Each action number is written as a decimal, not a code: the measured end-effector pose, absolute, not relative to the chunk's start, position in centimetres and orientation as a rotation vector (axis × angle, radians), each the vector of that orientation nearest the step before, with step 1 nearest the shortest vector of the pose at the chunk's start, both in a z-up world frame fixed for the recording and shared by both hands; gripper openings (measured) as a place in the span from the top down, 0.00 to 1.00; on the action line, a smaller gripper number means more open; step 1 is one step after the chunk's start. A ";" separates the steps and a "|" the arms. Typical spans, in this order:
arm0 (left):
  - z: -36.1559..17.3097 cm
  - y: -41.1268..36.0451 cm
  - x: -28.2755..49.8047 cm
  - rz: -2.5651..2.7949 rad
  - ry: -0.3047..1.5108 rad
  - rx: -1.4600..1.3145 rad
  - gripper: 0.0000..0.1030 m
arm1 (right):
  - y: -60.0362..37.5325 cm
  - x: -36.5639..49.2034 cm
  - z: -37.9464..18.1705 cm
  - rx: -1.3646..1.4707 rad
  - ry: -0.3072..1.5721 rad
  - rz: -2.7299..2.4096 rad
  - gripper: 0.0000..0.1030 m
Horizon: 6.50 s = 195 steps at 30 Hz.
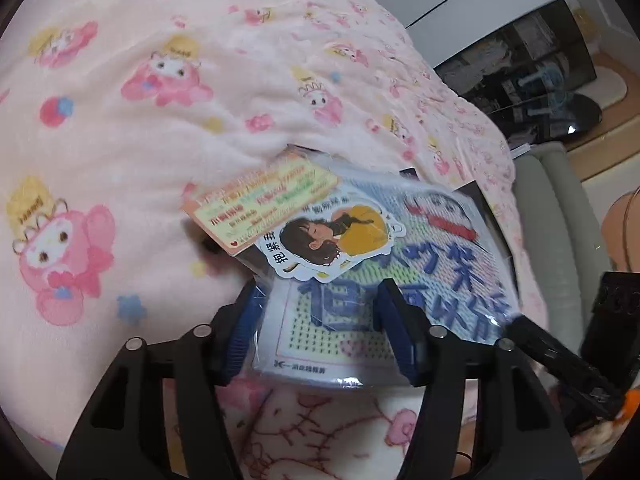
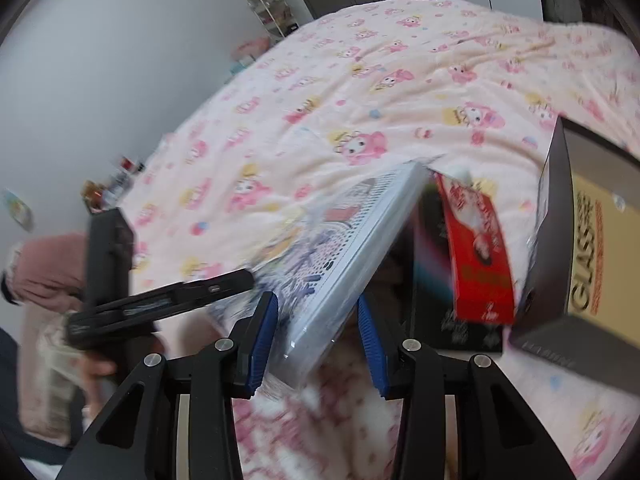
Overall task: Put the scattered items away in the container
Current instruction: 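Grasp the bagged Shin-chan bead-art kit with the right gripper and lift it, then carry the bead-art kit over the open black shoebox with the right gripper, then lower the kit into the shoebox and open the right gripper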
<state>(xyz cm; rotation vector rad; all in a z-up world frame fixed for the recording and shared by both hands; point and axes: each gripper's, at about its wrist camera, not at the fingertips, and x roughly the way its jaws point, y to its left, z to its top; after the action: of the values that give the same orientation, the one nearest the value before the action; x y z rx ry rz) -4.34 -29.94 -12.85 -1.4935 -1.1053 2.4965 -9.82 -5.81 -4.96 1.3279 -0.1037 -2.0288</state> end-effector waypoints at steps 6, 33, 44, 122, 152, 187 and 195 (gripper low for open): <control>-12.1 -30.0 -4.3 2.742 -0.820 -1.689 0.41 | -5.6 -9.5 -7.3 1.394 -0.132 -2.008 0.66; -6.9 -18.6 -2.3 2.424 -0.643 -1.589 0.53 | 5.1 -5.4 -6.7 1.371 -0.526 -2.041 0.74; -7.6 -9.3 -2.7 2.360 -0.413 -1.670 0.50 | 12.9 -2.9 -8.6 1.411 -0.623 -2.090 0.67; -9.2 5.4 -25.9 2.236 -0.321 -1.695 0.42 | 25.6 -24.6 -9.6 1.574 -0.338 -2.358 0.60; -12.2 21.4 -25.0 2.079 0.217 -1.777 0.66 | 33.0 -22.2 -5.1 1.437 -0.288 -2.757 0.58; -9.7 3.7 -25.6 2.309 -0.126 -1.771 0.65 | 19.3 -31.0 -14.3 1.864 -0.135 -2.143 0.55; -8.7 3.9 -24.0 2.255 -0.086 -1.725 0.57 | 22.1 -28.1 -11.3 1.728 -0.259 -2.307 0.55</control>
<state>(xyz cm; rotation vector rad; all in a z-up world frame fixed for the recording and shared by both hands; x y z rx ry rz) -24.00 3.91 -8.65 -1.7254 -0.0860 2.2549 -28.08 22.07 -11.31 1.7275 -0.2585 -2.3072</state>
